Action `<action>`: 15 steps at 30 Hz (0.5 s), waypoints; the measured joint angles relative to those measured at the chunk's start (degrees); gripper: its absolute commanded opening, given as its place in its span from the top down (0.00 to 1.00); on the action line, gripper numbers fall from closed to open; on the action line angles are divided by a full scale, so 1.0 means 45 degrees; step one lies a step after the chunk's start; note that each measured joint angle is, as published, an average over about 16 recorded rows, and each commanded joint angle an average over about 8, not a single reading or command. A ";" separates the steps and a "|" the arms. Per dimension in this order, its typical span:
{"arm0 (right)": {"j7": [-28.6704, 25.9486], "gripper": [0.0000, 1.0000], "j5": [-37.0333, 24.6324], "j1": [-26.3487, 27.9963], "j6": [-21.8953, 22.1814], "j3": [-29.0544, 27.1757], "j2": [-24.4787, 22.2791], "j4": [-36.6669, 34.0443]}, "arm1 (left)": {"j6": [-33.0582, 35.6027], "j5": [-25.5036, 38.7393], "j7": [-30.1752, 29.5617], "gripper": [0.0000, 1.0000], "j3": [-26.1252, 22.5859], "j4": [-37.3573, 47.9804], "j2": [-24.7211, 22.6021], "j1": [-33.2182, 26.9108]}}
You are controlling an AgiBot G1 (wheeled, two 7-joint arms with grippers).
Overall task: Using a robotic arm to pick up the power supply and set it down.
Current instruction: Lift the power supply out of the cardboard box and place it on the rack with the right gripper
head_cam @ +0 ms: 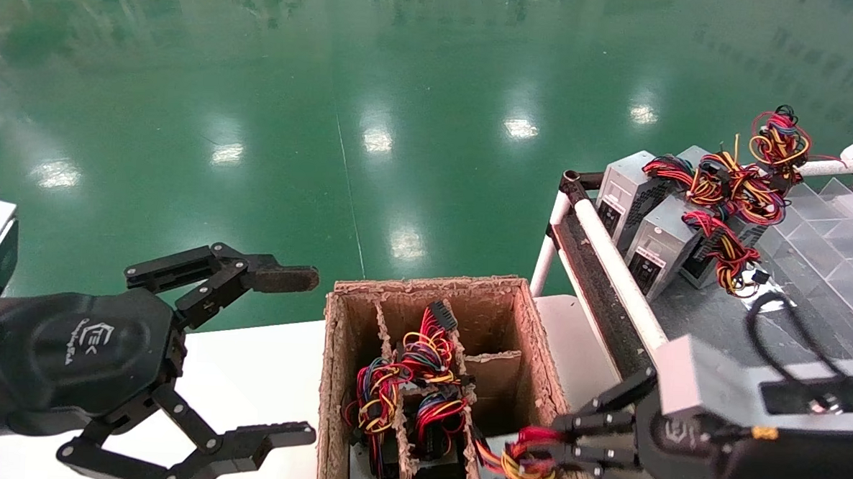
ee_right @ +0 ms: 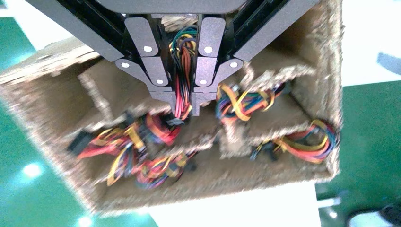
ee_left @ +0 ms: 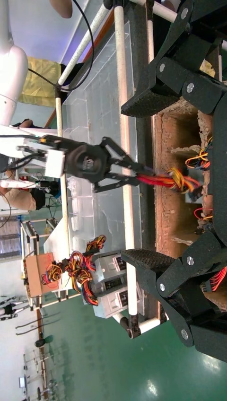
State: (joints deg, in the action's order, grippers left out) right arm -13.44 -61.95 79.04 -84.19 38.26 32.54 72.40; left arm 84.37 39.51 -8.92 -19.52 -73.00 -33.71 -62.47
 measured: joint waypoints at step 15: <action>0.0663 1.00 0.2091 -0.0069 0.1793 -0.1760 -0.0904 0.0327 | -0.0002 -0.0003 0.0002 0.00 -0.0004 0.0000 0.0002 -0.0001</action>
State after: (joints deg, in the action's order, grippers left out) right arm -10.46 -52.54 78.73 -76.12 30.34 28.47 73.87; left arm 84.37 39.50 -8.91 -19.54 -73.00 -33.70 -62.48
